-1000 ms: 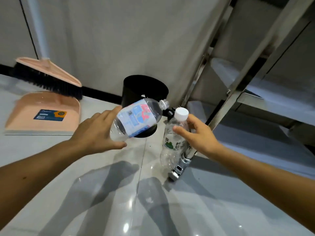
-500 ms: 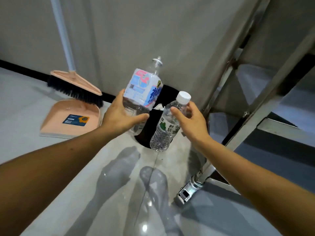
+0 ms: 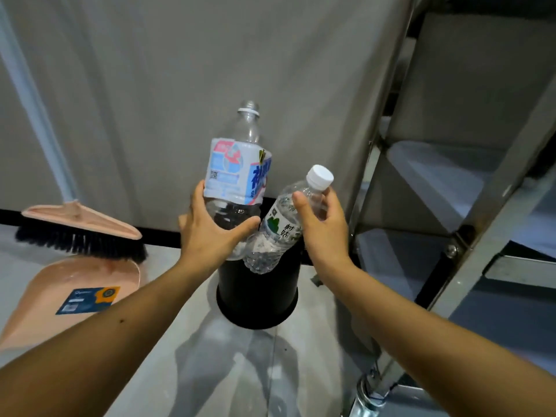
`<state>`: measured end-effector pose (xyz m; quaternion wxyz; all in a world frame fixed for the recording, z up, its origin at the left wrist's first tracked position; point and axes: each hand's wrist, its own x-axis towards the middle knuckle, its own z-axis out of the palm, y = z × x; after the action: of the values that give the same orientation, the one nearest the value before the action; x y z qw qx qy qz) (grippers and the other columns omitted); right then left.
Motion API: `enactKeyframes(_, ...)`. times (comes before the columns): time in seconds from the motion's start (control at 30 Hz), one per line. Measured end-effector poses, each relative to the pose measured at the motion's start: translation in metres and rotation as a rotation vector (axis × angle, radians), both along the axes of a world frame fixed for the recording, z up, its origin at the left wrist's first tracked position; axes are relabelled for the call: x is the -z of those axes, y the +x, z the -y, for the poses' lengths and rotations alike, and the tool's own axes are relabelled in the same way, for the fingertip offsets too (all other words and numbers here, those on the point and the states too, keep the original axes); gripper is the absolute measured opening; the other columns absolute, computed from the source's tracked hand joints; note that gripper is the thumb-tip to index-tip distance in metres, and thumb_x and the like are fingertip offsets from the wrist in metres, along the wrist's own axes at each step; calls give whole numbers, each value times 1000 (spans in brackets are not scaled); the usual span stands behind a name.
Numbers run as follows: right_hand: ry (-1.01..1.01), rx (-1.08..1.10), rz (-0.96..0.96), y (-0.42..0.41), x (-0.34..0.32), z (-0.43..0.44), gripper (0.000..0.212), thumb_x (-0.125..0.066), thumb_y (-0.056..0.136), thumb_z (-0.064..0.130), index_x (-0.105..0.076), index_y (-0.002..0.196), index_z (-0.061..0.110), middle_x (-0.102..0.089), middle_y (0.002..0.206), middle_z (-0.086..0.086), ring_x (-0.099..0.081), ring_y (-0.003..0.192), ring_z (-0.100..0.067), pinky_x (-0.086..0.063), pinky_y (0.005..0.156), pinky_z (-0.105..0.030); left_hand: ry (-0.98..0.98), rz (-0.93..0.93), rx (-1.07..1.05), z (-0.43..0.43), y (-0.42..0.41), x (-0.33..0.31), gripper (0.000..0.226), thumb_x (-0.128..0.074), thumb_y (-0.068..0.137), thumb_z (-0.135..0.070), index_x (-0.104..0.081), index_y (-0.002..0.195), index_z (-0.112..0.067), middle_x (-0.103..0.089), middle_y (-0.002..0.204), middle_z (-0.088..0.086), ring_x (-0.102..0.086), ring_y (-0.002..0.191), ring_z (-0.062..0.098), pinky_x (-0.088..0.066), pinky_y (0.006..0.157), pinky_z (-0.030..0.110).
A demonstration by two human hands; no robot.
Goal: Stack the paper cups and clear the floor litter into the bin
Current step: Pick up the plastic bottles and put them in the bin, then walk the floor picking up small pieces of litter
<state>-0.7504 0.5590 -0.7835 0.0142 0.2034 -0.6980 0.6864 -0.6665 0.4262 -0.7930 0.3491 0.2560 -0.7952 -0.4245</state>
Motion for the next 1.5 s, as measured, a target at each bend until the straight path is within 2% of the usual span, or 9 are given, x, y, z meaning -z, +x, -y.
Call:
enactKeyframes(0.17, -191, 162, 55, -14, -15, 20, 54, -61, 84, 36, -41, 133, 23, -47, 135, -5, -45, 125, -18, -37, 108, -38, -27, -22, 88, 25, -24, -3, 103, -76, 65, -43, -9, 143, -29, -32, 144, 3, -25, 130, 28, -29, 104, 39)
enactKeyframes(0.23, -101, 172, 82, -23, -11, 27, 54, -59, 86, 37, -39, 134, 24, -46, 137, -4, -44, 126, -18, -35, 106, -33, -32, 2, 102, 31, -32, 0, 104, -76, 66, -43, -9, 143, -28, -31, 145, 3, -24, 130, 29, -29, 104, 41)
enactKeyframes(0.43, 111, 131, 234, -40, 18, 42, 62, -60, 84, 40, -34, 137, 21, -44, 139, -7, -44, 127, -23, -36, 108, -43, 83, 84, 84, 33, -59, 24, 110, -74, 60, -54, -6, 143, -30, -26, 148, 3, -20, 133, 33, -24, 107, 49)
enactKeyframes(0.63, 324, 161, 186, -42, 39, 36, 77, -63, 80, 42, -24, 142, 17, -38, 145, -7, -39, 131, -25, -32, 110, -44, -64, 249, 54, 37, -54, 53, 107, -68, 61, -64, -5, 143, -35, -22, 151, -1, -17, 133, 28, -20, 104, 45)
enactKeyframes(0.8, 503, 181, 253, -44, 36, 31, 70, -59, 83, 34, -28, 139, 6, -40, 142, -13, -40, 129, -31, -35, 107, -41, -86, 264, 103, 36, -44, 56, 93, -67, 70, -55, -13, 142, -31, -25, 150, -2, -22, 130, 30, -23, 100, 43)
enactKeyframes(1.0, 620, 40, 148, -23, 28, 15, 49, -56, 88, 25, -41, 132, 12, -49, 135, -7, -48, 121, -25, -38, 94, -28, -149, 227, 147, 22, -33, 50, 81, -69, 74, -46, -25, 139, -27, -33, 145, -1, -28, 128, 28, -26, 99, 42)
enactKeyframes(1.13, 671, -17, 139, -2, 32, 0, 52, -57, 87, 27, -40, 135, 15, -47, 138, -4, -46, 125, -22, -37, 97, -26, -220, 147, 305, 5, -18, 55, 64, -68, 77, -30, -39, 132, -18, -44, 133, 7, -44, 120, 29, -38, 101, 44)
enactKeyframes(1.3, 760, -47, 134, 41, 47, -39, 53, -57, 88, 24, -38, 136, 12, -44, 142, -6, -43, 129, -20, -35, 106, -29, -383, 249, 605, -24, 15, 61, 50, -65, 82, -17, -47, 128, -12, -50, 129, 6, -48, 106, 14, -34, 84, 17)
enactKeyframes(1.5, 875, -57, 139, 86, 45, -101, 50, -54, 90, 26, -38, 136, 17, -45, 141, -3, -46, 125, -19, -34, 101, -26, -398, 266, 737, -56, 26, 61, 46, -64, 82, -22, -49, 125, -15, -55, 121, 4, -49, 94, 12, -37, 81, 23)
